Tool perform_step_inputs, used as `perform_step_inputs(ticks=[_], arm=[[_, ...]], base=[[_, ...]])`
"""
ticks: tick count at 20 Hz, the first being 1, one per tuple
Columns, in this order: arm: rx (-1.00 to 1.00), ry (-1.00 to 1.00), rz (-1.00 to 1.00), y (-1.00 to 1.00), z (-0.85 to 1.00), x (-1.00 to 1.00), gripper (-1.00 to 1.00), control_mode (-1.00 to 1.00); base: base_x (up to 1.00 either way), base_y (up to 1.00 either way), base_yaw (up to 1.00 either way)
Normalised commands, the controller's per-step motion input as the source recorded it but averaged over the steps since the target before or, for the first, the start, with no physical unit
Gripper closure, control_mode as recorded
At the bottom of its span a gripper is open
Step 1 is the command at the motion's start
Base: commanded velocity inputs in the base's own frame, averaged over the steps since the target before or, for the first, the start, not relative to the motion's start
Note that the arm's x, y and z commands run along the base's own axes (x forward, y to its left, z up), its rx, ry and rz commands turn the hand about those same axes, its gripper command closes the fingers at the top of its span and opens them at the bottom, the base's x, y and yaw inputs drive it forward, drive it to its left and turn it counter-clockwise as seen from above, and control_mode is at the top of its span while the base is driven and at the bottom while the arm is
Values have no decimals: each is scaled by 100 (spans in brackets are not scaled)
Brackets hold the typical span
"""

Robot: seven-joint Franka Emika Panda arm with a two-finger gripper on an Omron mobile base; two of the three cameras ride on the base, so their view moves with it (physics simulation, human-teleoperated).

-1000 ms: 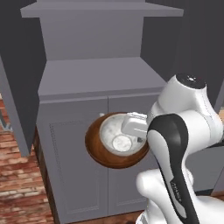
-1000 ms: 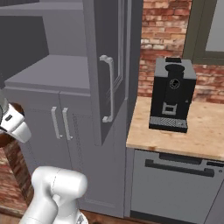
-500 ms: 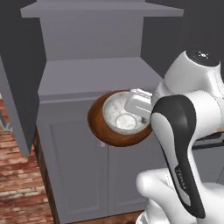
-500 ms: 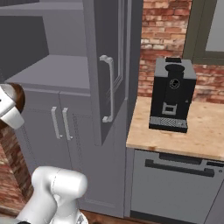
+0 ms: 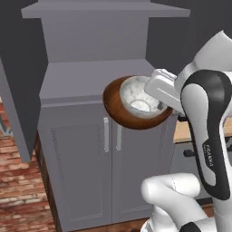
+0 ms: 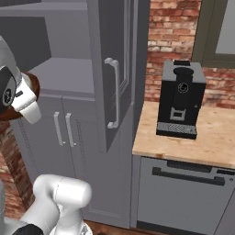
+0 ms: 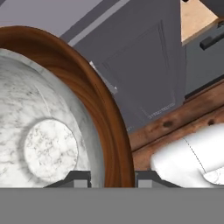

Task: Pick up the bowls on the counter and stack them on top of one another in the open cabinet. Place the smaller bowl on top of the larger bowl.

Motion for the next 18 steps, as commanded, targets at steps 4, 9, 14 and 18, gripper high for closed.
perform_step_inputs(ticks=[4, 9, 14, 18], arm=[[9, -7, -6, 0, 15, 57, 100, -100], [2, -6, -11, 2, 5, 81, 100, -100], [1, -5, -10, 0, 0, 77, 100, -100], [0, -6, -11, 0, 0, 68, 100, -100]], base=[[0, 0, 0], [0, 0, 0], [0, 0, 0], [0, 0, 0]])
